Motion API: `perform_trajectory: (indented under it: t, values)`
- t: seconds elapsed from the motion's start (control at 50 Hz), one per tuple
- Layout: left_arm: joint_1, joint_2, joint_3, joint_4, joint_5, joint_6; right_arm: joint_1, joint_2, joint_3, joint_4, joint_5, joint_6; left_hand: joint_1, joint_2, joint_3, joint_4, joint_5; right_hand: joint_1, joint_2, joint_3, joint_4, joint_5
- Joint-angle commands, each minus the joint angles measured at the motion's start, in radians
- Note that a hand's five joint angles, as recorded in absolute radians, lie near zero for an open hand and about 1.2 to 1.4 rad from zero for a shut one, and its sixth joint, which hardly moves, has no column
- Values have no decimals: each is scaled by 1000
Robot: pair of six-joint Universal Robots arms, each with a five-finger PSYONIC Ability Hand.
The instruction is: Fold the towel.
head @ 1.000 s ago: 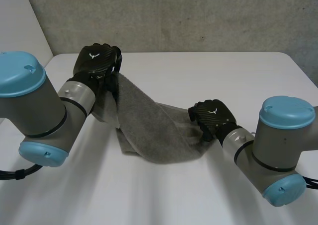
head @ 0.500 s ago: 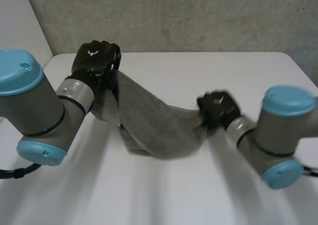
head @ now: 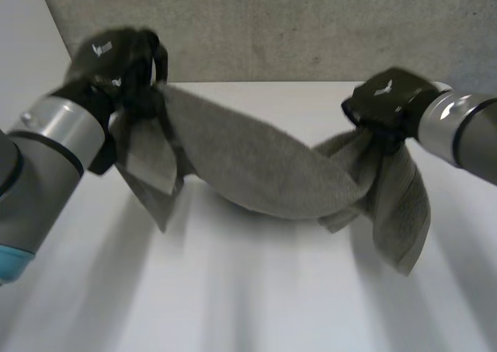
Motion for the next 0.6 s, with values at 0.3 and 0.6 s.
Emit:
perform_trajectory:
  t: [0.3,0.6]
  values:
    - [35,-313,36,63,-7,17,68,766,-672,-22,110,-47,-159,-193,-214,-183,-388,-895,-882,-904,-915,-904]
    - [71,-341,119,69,-13,17,15,331,-222,-250,78,72,-159,-193,-214,-183,-388,-1143,-1130,-1152,-1163,-1152]
